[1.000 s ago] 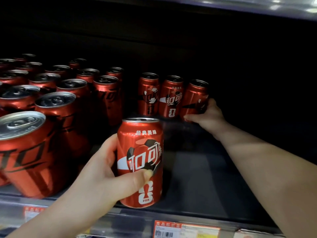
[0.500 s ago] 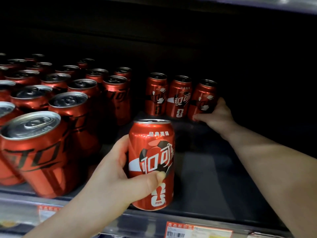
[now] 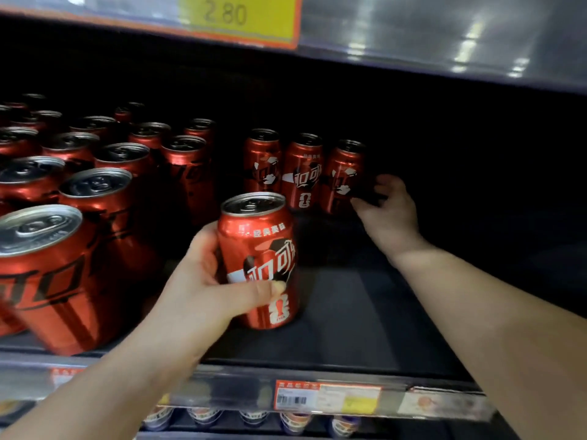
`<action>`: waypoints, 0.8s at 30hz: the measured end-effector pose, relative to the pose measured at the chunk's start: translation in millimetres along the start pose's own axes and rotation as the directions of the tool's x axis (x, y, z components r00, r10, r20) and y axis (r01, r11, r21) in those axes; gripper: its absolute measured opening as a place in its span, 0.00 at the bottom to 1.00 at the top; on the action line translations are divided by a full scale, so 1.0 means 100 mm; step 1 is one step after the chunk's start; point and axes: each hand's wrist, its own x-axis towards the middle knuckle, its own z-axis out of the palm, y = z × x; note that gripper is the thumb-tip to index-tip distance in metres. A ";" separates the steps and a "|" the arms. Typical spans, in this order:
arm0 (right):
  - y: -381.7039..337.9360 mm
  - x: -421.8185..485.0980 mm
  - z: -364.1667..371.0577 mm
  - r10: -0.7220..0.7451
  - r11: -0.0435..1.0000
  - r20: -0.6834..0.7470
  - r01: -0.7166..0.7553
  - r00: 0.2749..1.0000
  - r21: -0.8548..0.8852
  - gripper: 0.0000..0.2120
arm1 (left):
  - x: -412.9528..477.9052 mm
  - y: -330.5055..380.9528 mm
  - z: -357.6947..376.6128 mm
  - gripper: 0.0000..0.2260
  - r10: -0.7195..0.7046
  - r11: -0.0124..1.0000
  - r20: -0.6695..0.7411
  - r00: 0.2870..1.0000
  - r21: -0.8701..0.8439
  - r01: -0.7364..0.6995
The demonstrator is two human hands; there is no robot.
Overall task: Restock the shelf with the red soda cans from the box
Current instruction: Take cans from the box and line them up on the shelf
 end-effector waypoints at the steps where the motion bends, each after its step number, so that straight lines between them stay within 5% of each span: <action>1: -0.05 -0.09 -0.02 0.002 0.999 -0.002 -0.002 1.000 0.044 0.27 | 0.05 0.01 0.05 0.33 0.001 1.000 -0.014 1.000 0.017 -0.001; 7: -0.36 -0.57 -0.12 0.048 0.931 0.127 -0.091 0.991 0.355 0.19 | 0.28 -0.01 0.30 0.32 0.002 0.988 0.068 0.998 0.157 -0.013; 13: -0.32 -0.91 -0.25 -0.056 0.975 0.600 -0.087 0.798 0.206 0.39 | 0.40 -0.08 0.23 0.54 -0.058 0.918 0.151 0.987 0.396 -0.006; 15: -0.27 -0.96 -0.16 -0.062 0.982 0.579 -0.055 0.813 0.183 0.41 | 0.36 -0.08 0.16 0.56 -0.075 0.859 0.151 0.986 0.511 -0.013; 20: -0.26 -0.95 -0.09 -0.040 0.991 0.378 -0.011 0.925 0.132 0.34 | 0.23 -0.12 -0.06 0.38 -0.023 0.579 0.098 0.995 0.812 -0.066; 24: -0.20 -0.72 -0.22 0.042 0.991 0.275 -0.075 0.961 0.112 0.33 | 0.21 -0.15 -0.11 0.38 -0.176 0.425 0.160 0.971 0.902 -0.071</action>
